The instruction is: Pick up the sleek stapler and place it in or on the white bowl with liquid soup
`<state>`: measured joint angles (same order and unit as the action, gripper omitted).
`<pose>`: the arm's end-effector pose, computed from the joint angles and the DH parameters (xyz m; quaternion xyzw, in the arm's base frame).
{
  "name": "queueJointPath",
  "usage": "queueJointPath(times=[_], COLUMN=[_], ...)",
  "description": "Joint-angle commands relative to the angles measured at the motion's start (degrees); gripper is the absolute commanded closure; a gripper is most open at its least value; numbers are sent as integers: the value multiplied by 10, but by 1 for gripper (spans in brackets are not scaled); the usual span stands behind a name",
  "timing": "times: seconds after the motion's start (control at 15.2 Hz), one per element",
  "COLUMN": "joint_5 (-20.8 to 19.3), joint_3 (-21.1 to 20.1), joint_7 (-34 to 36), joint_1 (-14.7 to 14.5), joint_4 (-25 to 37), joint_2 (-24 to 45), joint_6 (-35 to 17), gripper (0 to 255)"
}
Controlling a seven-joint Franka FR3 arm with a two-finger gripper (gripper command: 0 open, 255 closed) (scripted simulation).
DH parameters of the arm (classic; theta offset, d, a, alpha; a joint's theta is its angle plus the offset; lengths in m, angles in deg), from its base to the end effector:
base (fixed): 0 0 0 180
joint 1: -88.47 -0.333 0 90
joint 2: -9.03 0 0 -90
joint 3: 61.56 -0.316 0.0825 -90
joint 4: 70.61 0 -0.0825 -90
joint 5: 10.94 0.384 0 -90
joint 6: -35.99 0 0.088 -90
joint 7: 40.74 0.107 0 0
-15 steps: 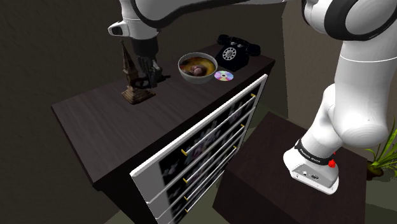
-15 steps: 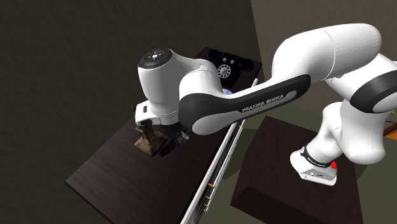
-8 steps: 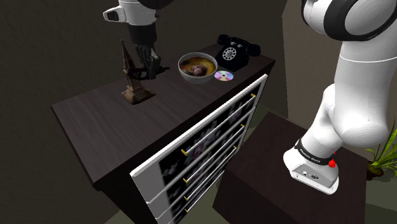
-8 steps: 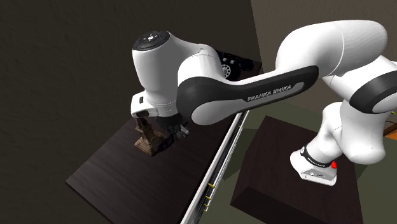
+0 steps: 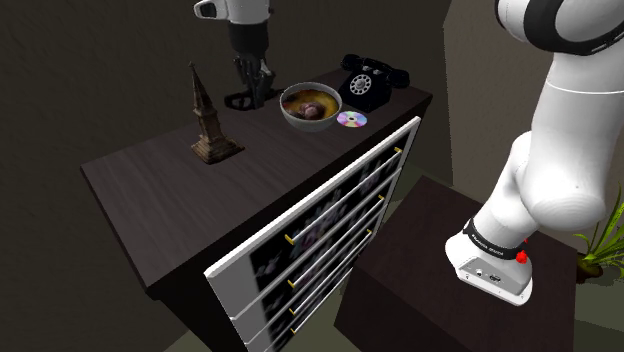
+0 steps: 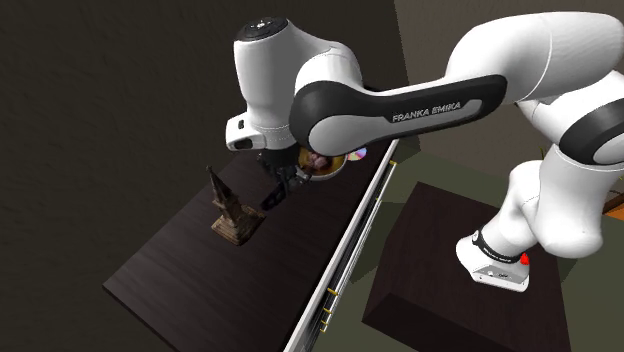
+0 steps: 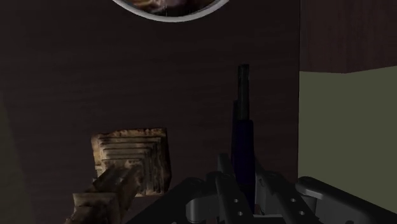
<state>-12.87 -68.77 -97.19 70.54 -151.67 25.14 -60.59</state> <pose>0.5894 0.2615 0.5409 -0.7573 -0.6531 0.0037 0.0018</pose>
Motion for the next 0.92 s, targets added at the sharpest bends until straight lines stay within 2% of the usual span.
queueJointPath(times=[0.0, 0.4, 0.86], joint_5=[4, 12, 19], joint_3=[8, 36, 71], joint_7=[-24, -100, -190], joint_1=[16, 65, 118], joint_4=[-20, -63, -76], joint_2=[-13, -43, -51], joint_6=[-8, -21, -25], gripper=[255, 255, 255])
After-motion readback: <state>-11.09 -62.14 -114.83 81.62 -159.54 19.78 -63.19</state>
